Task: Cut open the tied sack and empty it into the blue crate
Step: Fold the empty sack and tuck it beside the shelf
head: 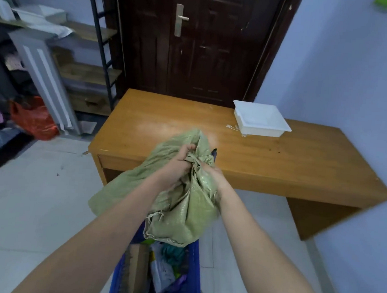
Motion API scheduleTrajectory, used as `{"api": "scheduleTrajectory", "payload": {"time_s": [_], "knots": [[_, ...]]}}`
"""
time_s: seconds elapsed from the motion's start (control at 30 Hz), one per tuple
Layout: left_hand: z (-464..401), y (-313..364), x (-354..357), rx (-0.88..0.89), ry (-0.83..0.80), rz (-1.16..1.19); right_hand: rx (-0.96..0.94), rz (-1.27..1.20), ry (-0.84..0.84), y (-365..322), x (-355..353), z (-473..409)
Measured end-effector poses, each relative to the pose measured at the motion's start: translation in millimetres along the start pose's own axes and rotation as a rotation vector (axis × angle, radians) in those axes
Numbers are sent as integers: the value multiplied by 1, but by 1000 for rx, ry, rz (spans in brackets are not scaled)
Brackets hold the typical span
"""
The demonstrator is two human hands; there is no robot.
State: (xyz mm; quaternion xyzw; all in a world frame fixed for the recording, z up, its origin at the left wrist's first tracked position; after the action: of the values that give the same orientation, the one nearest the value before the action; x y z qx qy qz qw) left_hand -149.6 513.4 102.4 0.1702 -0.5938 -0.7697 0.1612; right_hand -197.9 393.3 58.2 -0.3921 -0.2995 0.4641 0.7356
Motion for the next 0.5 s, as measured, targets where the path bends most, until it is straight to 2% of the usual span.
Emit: {"api": "scheduleTrajectory", "payload": {"time_s": [0.07, 0.1, 0.23, 0.33, 0.43, 0.5], "knots": [[4, -3, 1, -49, -99, -219, -25, -43, 61, 8, -1, 8], [4, -6, 2, -43, -83, -298, -41, -54, 91, 9, 0, 12], [8, -18, -3, 58, 165, -438, -57, -159, 263, 9, -11, 33], [11, -35, -26, -74, 353, -342, -72, -191, 290, 6, -25, 55], [13, -65, -50, -378, 441, -281, -73, -264, 205, 1, -26, 94], [16, -72, -53, -425, 435, 31, -52, -411, 134, 2, -23, 123]]}}
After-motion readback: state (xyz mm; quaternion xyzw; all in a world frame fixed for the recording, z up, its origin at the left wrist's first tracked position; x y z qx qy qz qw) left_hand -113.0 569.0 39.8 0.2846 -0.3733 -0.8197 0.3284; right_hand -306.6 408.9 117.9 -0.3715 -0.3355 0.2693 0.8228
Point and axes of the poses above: each hand's wrist, its own z-axis away from the middle knuckle, its own x-axis out of the palm, y = z × x, the point moved 1 cm from there along -z, towards the middle knuckle, and after that the axes turned 11 degrees about -y, right-handed, at the moved point
